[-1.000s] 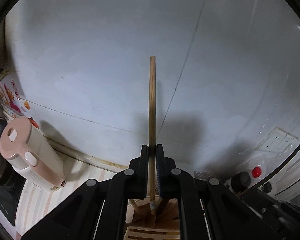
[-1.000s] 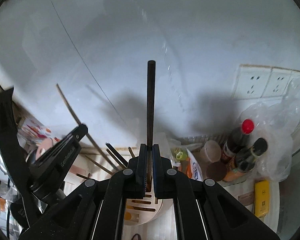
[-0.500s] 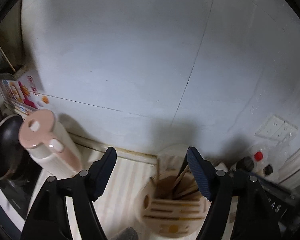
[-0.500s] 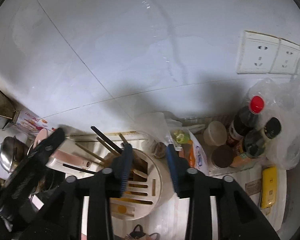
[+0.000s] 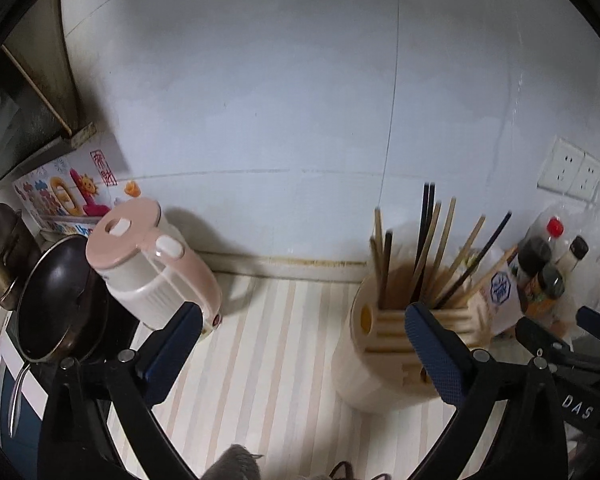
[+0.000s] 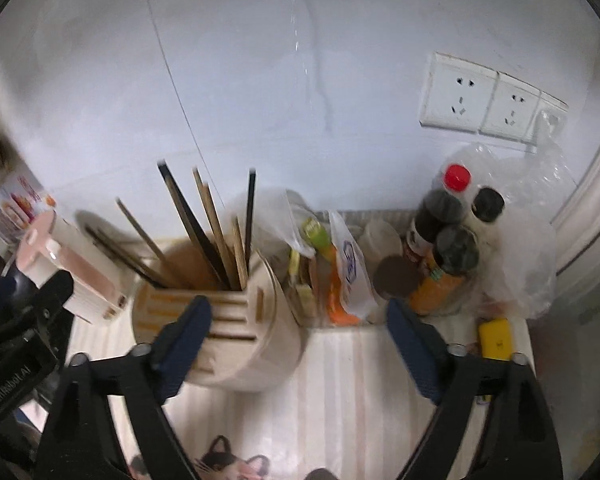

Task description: Organize utensils

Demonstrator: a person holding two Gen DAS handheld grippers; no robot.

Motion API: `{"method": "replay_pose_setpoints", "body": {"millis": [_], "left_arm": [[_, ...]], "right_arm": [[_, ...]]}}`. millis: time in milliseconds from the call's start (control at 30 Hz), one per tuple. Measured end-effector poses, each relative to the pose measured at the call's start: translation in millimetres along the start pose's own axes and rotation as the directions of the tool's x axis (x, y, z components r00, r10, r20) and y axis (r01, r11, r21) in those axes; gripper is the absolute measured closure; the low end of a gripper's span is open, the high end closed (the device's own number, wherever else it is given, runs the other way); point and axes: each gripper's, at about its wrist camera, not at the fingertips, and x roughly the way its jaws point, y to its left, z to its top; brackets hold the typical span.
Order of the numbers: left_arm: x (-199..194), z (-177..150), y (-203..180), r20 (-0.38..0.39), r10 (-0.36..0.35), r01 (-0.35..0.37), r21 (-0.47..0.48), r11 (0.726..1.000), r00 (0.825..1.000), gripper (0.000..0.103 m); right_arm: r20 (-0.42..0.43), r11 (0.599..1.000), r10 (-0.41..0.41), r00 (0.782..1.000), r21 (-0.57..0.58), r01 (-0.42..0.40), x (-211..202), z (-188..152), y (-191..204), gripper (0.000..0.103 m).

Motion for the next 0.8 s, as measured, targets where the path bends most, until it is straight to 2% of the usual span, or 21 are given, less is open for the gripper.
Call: {"method": "replay_pose_setpoints", "body": {"millis": [133,400,633,800], "left_arm": [[-1.3,-8.4,3.5,-0.013,-0.002,0.002,0.005,1.000,1.000,0.000],[-11.8,-21.0,15.1,-0.025,-0.030,0.031,0.014,0.999,0.999,0.000],[-49.7,-36.7,23.0,0.015,-0.066,0.065,0.055,0.996,0.998,0.000],[-94.0,-53.7,28.8,0.058,-0.088,0.084,0.062,0.994,0.994,0.000]], "right_arm": [[-0.002,0.999,-0.053,0.999,-0.008,0.053,1.2,-15.1,-1.3,0.003],[0.022,0.993,-0.113,0.993,0.015,0.113,-17.9,-32.6,-0.2,0.003],[0.084,0.985,-0.159,0.984,0.076,0.152,-64.4,-59.4,1.7,0.002],[0.144,0.982,-0.173,0.974,0.103,0.159,-112.4,-86.5,2.6,0.002]]}}
